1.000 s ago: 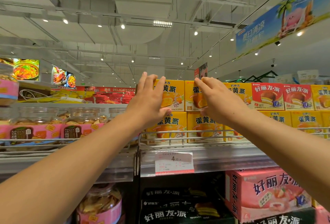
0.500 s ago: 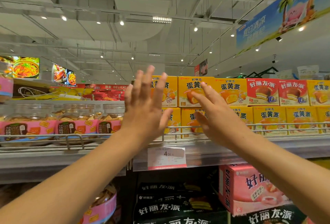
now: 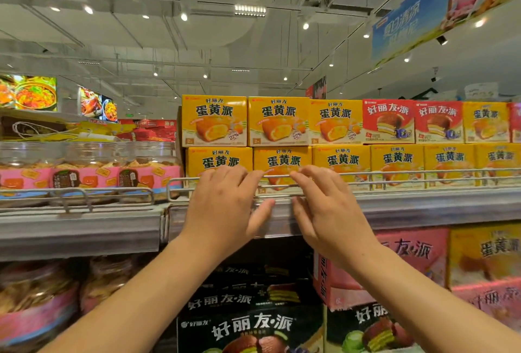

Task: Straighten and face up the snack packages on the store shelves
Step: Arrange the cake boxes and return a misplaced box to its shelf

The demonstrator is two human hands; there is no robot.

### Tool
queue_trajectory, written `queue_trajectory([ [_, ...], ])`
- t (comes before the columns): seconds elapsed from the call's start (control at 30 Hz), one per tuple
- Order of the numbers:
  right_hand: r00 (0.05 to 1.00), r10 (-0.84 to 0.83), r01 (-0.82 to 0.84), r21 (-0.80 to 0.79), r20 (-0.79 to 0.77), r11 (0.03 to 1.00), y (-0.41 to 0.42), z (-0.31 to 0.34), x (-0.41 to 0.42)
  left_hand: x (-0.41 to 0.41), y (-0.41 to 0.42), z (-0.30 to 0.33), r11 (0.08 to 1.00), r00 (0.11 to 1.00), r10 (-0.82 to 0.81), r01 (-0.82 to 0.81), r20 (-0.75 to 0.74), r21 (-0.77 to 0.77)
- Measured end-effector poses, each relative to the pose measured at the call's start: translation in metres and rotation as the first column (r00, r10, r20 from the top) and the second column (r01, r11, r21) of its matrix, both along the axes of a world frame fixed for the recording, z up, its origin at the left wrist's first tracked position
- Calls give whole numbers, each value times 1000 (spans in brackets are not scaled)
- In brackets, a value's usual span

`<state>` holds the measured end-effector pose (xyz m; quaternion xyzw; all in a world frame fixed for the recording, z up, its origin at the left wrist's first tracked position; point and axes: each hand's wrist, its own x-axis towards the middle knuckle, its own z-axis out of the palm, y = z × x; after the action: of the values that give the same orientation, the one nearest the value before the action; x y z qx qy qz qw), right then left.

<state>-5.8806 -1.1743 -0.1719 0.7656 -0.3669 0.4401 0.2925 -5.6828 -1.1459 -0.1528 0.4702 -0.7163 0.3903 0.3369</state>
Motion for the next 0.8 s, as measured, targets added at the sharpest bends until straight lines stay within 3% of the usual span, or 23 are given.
queue_trajectory([
  [0.3, 996, -8, 21, 145, -94, 989, 23, 19, -11, -2, 7, 3, 997, 999, 3, -1, -33, 71],
  [0.43, 1000, -21, 19, 108, 16, 994, 21, 61, -47, -3, 10, 8, 989, 998, 42, -36, -38, 142],
  [0.53, 992, -119, 116, 88, 30, 989, 6, 105, -78, -13, 10, 16, 995, 998, 55, -53, -23, 82],
  [0.67, 973, -214, 223, 120, -83, 967, -30, 161, -95, -39, -4, 40, 998, 998, 39, -41, -54, -45],
  [0.8, 956, -182, 215, 125, -231, 969, -60, 185, -94, -54, -28, 77, 993, 985, 94, -103, -142, -59],
])
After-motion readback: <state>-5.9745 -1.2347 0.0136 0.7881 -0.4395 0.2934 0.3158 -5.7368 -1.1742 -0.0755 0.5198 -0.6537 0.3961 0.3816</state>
